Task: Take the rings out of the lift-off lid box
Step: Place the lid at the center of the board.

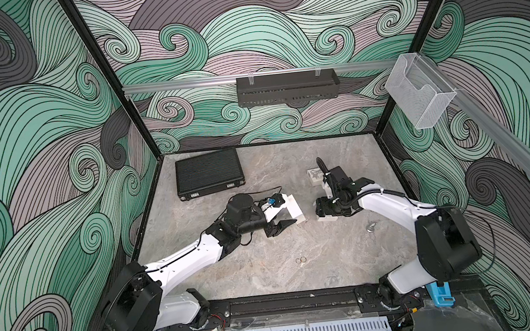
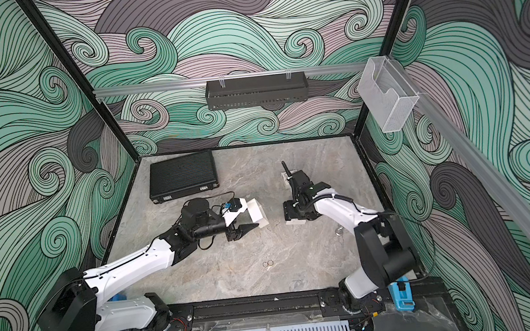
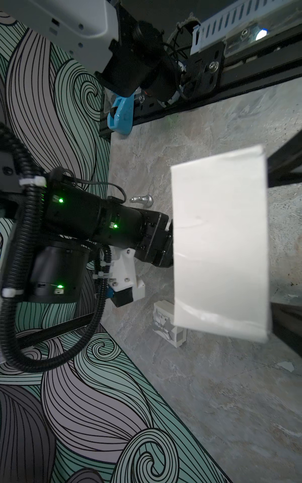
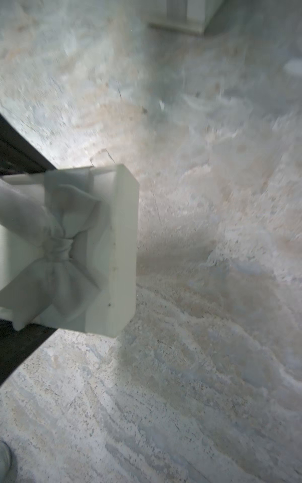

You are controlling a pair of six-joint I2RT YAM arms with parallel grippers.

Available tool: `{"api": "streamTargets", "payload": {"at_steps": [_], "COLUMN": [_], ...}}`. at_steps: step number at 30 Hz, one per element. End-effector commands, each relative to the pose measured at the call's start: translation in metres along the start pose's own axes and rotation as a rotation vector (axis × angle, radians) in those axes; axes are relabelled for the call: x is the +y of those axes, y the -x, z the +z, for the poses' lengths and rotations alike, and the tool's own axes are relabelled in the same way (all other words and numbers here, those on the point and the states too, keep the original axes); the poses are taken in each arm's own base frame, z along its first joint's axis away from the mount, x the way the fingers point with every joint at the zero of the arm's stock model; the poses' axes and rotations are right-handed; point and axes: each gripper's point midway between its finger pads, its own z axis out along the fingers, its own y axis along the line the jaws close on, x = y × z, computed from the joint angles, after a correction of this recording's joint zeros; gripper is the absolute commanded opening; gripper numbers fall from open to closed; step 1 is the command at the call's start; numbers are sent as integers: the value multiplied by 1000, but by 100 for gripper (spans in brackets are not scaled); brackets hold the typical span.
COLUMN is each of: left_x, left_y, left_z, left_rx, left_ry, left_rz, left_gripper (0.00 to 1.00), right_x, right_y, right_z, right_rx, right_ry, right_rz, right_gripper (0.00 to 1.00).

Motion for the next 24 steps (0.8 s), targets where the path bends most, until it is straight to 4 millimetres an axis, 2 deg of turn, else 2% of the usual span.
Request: {"api": "streamTargets", "payload": {"at_steps": [1, 5, 11, 16, 18, 20, 24], "left_x": [5, 6, 6, 8, 9, 9, 10], "left_y": [20, 20, 19, 16, 15, 15, 18], "left_z": [-5, -4, -4, -2, -2, -2, -3], "left_rx": [-31, -33, -30, -22, -18, -21, -27], "left_ry": [16, 18, 21, 31, 34, 35, 41], "left_rz": [12, 15, 15, 11, 9, 11, 15], "left_gripper": [59, 59, 59, 59, 59, 59, 59], "right_x": [-11, -13, -14, -11, -6, 0, 13], "right_y": [15, 17, 18, 17, 20, 25, 31], "right_z": [10, 21, 28, 21, 9, -13, -72], "right_rx": [-39, -36, -32, -21, -31, -71, -152], "right_ry": [-100, -144, -150, -137, -117, -91, 11], "right_rz": [-31, -52, -62, -80, -88, -101, -144], "right_gripper": [73, 73, 75, 98, 100, 100, 100]}}
